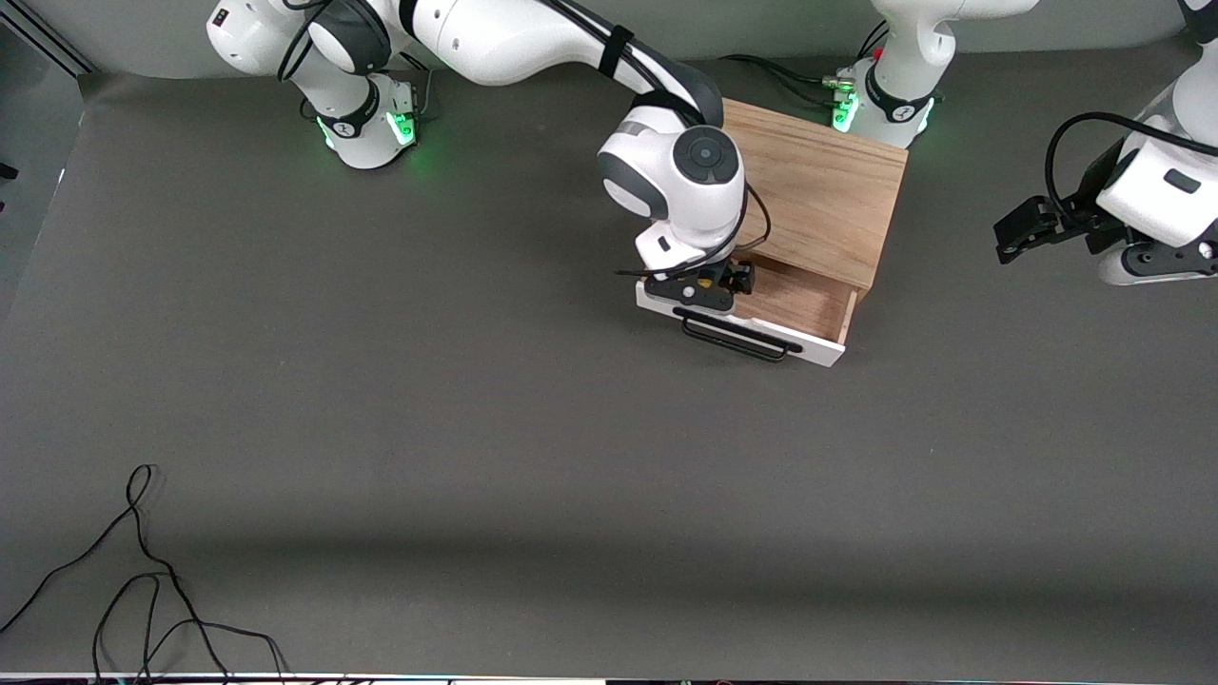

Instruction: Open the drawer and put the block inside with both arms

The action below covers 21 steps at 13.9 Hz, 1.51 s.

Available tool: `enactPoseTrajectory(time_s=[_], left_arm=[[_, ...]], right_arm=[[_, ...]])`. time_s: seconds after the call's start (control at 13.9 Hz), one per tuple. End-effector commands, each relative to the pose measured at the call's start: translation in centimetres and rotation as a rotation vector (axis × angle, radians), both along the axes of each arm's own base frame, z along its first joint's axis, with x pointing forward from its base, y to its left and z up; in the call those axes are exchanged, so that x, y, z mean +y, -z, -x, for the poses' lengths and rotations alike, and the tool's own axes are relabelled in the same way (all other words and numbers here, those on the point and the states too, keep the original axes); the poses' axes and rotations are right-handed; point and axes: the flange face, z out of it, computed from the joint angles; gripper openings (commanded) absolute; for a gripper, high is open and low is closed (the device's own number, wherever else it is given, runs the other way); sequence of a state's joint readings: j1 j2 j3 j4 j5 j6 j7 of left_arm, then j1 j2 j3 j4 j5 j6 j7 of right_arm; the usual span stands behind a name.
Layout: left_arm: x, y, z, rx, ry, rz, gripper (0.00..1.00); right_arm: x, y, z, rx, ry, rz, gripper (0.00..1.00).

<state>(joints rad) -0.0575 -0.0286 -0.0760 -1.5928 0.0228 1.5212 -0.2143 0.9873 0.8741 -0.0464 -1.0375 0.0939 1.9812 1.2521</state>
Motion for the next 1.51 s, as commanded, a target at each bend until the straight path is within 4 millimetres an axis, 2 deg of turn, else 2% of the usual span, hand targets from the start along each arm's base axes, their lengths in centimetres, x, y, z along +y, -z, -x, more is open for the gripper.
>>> enactPoseTrajectory(time_s=[0.0, 0.29, 0.36, 0.5, 0.72, 0.87, 0.94, 1.15, 1.44], left_arm=[[-0.2, -0.2, 0.7, -0.009, 0.023, 0.008, 1.00], [0.4, -0.2, 0.5, -0.008, 0.012, 0.008, 1.00], [0.5, -0.2, 0.5, -0.009, 0.010, 0.009, 1.00], [0.3, -0.2, 0.5, -0.011, 0.012, 0.010, 1.00], [0.4, -0.2, 0.5, -0.011, 0.011, 0.010, 1.00], [0.5, -0.1, 0.4, -0.009, 0.009, 0.009, 1.00], [0.5, -0.1, 0.5, -0.008, 0.009, 0.009, 1.00], [0.6, 0.1, 0.4, -0.004, 0.009, 0.011, 1.00], [0.6, 0.1, 0.4, -0.003, 0.007, 0.010, 1.00]], right_arm=[[-0.5, -5.8, 0.0, -0.041, 0.025, -0.022, 1.00], [-3.5, -14.3, -0.4, -0.051, 0.039, -0.040, 1.00], [-5.3, -15.7, -1.8, -0.061, 0.060, -0.040, 1.00], [-10.2, -17.1, -4.4, -0.062, 0.030, 0.005, 1.00], [-20.0, -20.3, -10.0, -0.056, 0.005, 0.016, 1.00], [-26.6, -22.4, -12.3, -0.035, -0.052, 0.033, 1.00], [-30.7, -23.4, -13.5, -0.032, -0.073, 0.031, 1.00], [-41.5, -25.0, -15.1, -0.034, -0.140, -0.003, 1.00], [-51.5, -26.2, -14.5, -0.042, -0.191, -0.008, 1.00]])
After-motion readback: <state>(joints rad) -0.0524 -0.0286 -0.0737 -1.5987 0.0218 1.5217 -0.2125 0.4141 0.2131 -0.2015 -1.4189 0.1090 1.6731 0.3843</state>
